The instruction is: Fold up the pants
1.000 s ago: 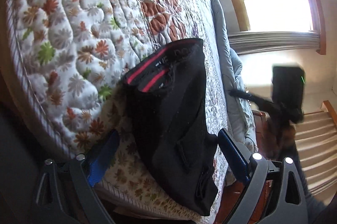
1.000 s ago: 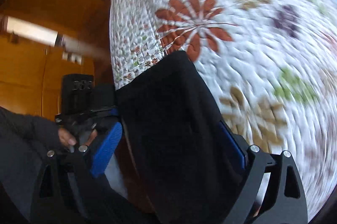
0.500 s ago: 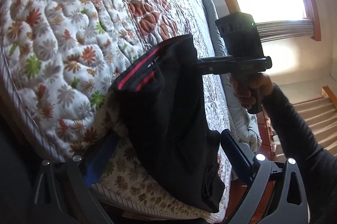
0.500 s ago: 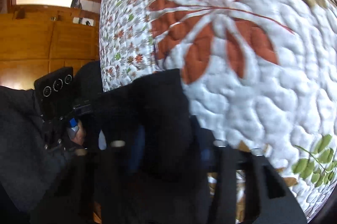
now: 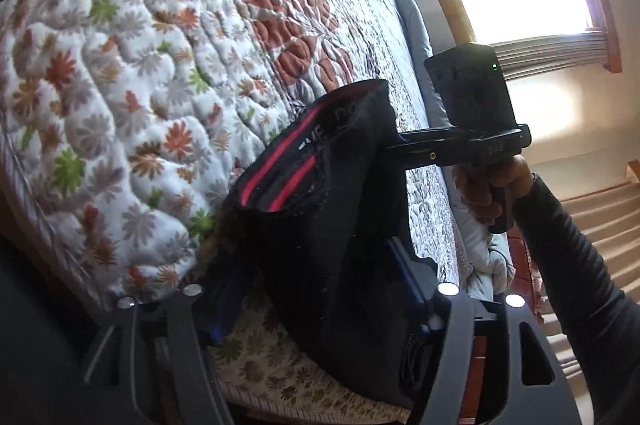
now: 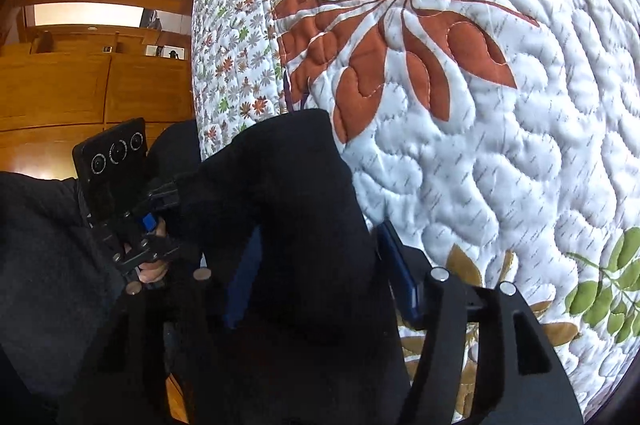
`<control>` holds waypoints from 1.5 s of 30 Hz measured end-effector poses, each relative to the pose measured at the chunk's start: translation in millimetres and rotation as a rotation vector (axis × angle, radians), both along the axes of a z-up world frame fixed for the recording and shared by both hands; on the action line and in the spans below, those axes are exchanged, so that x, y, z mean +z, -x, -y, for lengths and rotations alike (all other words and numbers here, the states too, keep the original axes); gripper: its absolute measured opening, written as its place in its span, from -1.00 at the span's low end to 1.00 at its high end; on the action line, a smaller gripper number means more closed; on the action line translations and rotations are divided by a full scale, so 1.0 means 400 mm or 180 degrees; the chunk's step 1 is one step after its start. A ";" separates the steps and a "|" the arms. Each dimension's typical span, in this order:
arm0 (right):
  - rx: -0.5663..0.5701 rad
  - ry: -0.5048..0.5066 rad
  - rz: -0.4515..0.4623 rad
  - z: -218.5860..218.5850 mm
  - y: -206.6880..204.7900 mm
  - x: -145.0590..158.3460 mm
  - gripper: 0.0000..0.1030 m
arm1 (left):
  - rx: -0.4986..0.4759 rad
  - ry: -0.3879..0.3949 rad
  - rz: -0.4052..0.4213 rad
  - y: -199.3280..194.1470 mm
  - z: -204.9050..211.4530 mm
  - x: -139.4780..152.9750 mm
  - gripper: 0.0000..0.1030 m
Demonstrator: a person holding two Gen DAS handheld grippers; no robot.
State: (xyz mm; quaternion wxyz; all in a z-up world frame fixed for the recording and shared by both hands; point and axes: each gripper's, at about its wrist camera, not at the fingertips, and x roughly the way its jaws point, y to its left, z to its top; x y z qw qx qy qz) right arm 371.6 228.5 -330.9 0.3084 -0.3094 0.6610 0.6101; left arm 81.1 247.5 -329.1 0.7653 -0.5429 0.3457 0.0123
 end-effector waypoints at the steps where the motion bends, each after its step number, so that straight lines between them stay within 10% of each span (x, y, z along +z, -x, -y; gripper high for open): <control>1: -0.0006 0.0003 -0.0004 0.000 -0.002 0.001 0.16 | -0.0003 -0.0004 0.0000 -0.003 0.000 0.002 0.42; 8: 0.0128 -0.0006 -0.0026 -0.039 0.042 -0.015 0.62 | 0.0014 0.0095 -0.0039 -0.020 -0.001 0.002 0.42; 13: 0.0080 -0.0008 0.0035 -0.048 0.022 -0.016 -0.24 | 0.0033 0.0106 -0.0269 -0.015 -0.022 -0.004 -0.19; 26: 0.0162 -0.0231 0.0544 -0.011 0.081 0.120 -0.36 | -0.0153 -0.0228 -0.0285 -0.040 -0.011 0.094 -0.52; 45: -0.0126 -0.0768 0.1677 0.255 0.175 0.507 -0.39 | -0.0787 -0.1126 0.0343 -0.066 0.181 0.436 -0.58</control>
